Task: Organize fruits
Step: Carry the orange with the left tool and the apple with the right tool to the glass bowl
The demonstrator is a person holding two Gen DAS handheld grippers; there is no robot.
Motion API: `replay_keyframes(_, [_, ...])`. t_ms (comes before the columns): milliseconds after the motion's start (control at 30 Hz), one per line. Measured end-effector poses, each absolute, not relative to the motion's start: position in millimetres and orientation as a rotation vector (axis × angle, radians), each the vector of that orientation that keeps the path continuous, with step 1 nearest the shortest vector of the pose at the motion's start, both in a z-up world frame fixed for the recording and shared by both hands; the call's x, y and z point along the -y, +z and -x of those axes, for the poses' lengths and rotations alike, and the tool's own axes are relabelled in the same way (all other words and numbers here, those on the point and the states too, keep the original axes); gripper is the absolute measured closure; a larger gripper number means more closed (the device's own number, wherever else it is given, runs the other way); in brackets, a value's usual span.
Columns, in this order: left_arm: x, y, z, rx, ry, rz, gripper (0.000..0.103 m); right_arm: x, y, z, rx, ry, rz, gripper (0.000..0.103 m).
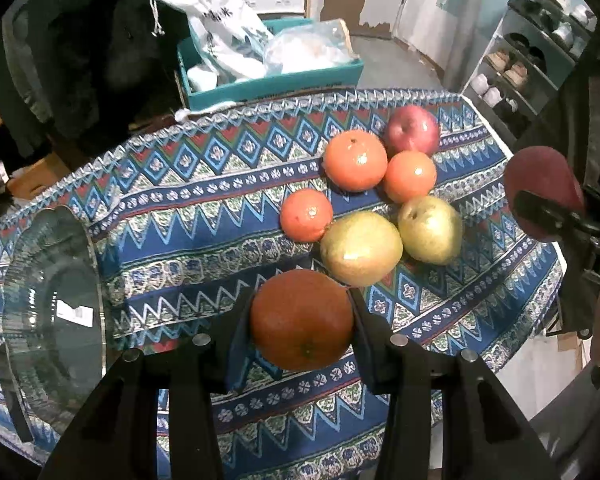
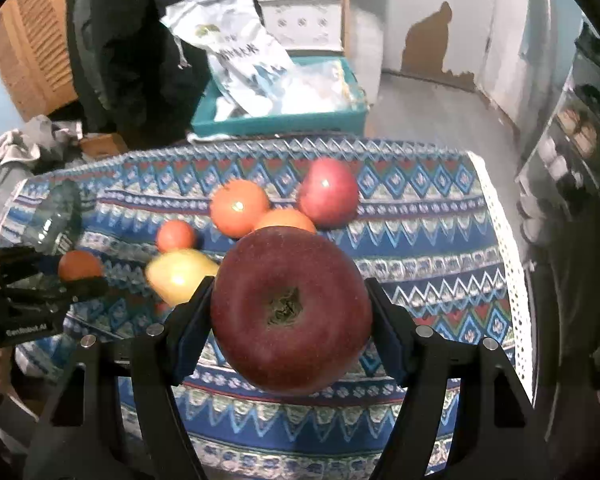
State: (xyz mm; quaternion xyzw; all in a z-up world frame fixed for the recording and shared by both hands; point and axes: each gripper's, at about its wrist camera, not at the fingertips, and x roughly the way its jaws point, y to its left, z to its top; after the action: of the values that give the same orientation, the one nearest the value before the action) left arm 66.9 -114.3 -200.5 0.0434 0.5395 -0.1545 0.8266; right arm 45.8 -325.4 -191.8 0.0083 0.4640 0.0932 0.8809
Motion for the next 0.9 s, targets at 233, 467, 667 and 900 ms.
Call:
replay_keyframes(233, [103,-173,-59,-1.092,-0.325,-0.066,0.057,304,-170,-46,-0.925,0.240,-0.009,0.031])
replay_keyframes(467, [82,-152,-51,-1.044,-0.304,-0.041,0.057,279,-149,-47,-0.888,0.289,0.003,0.031])
replay_keyframes(667, [62,-139,-45,-0.999,-0.271,-0.050,0.057,255,-135,-48,-0.862,0.335,0.017,0.031])
replay_keyframes(900, [38,-132,-41,-0.981,-0.238,-0.013,0.057,222,-122,-54,-0.844,0.389,0.034,0.031])
